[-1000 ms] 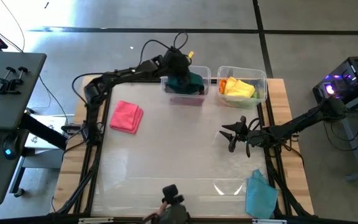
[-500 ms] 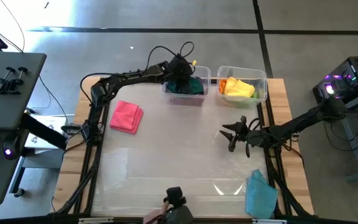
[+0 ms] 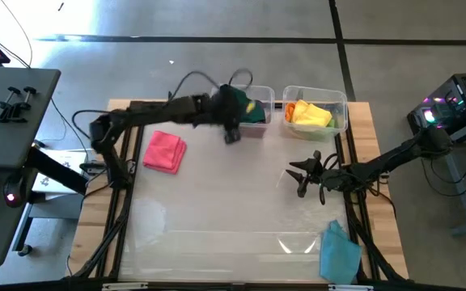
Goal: Sort towels by color in basket
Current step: Put the blue towel into the right transparent bin
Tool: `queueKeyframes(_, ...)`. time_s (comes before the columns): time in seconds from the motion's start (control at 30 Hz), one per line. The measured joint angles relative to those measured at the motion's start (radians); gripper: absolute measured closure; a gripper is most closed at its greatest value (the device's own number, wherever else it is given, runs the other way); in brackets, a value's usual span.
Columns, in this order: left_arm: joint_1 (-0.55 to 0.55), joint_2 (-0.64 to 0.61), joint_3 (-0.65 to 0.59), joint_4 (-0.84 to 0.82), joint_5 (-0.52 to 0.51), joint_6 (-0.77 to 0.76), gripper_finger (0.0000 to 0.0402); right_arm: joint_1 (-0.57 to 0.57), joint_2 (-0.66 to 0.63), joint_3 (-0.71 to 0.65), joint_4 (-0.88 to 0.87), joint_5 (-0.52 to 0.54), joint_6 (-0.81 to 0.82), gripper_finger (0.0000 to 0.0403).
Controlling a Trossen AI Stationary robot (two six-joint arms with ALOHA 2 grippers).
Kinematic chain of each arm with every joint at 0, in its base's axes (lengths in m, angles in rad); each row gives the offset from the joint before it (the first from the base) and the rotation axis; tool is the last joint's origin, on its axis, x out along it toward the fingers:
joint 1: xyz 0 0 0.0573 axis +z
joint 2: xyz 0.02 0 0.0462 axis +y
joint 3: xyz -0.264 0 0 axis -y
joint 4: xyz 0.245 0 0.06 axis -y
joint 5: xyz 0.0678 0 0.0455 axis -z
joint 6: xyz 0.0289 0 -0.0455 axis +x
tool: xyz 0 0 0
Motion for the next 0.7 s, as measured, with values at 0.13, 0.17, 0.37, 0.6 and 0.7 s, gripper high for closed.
queueKeyframes(0.13,-0.128,-0.093,-0.235,0.07,-0.017,-0.151,0.0271,0.0,0.0,0.0,-0.001,0.0,0.011,0.0258)
queueKeyframes(0.17,-0.163,-0.115,-0.298,0.114,-0.018,-0.196,0.0271,0.0,0.0,0.0,0.003,0.0,0.006,0.0258)
queueKeyframes(0.37,-0.348,-0.165,-0.658,0.565,-0.034,-0.351,0.0271,0.0,0.0,0.0,0.019,0.007,-0.018,0.0258)
queueKeyframes(0.6,-0.434,-0.16,-0.815,0.991,-0.126,-0.351,0.0271,0.0,0.0,0.0,0.067,0.009,-0.061,0.0258)
queueKeyframes(0.7,-0.435,-0.162,-0.814,1.066,-0.18,-0.328,0.0271,0.0,0.0,0.0,0.068,-0.023,-0.094,0.0258)
